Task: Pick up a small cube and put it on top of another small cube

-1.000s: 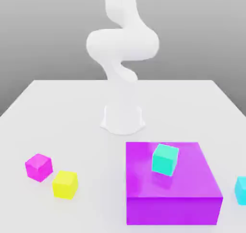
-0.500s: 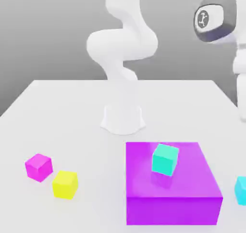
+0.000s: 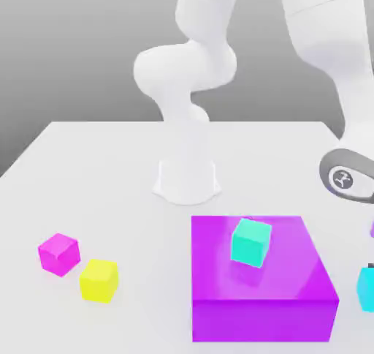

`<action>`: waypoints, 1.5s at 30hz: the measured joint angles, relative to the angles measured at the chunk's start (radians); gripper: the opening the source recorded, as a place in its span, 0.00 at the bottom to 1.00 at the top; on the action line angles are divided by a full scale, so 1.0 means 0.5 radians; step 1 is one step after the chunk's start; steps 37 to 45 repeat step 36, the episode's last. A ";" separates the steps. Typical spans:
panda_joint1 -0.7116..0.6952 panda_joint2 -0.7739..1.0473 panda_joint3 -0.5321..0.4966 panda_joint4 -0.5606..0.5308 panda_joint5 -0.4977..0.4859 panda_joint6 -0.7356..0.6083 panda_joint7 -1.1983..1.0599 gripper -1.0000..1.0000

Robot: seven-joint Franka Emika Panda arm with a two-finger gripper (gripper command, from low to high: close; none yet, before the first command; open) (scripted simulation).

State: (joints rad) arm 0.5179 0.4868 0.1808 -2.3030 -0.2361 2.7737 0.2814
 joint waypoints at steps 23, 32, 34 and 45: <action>-0.434 -1.351 -0.148 -0.576 0.429 -0.740 -0.429 0.00; -0.525 -1.504 -0.289 -0.858 0.511 -0.617 -0.538 0.00; -0.528 -1.454 -0.288 -0.879 0.508 -0.546 -0.537 1.00; -0.528 -1.454 -0.288 -0.879 0.508 -0.546 -0.537 1.00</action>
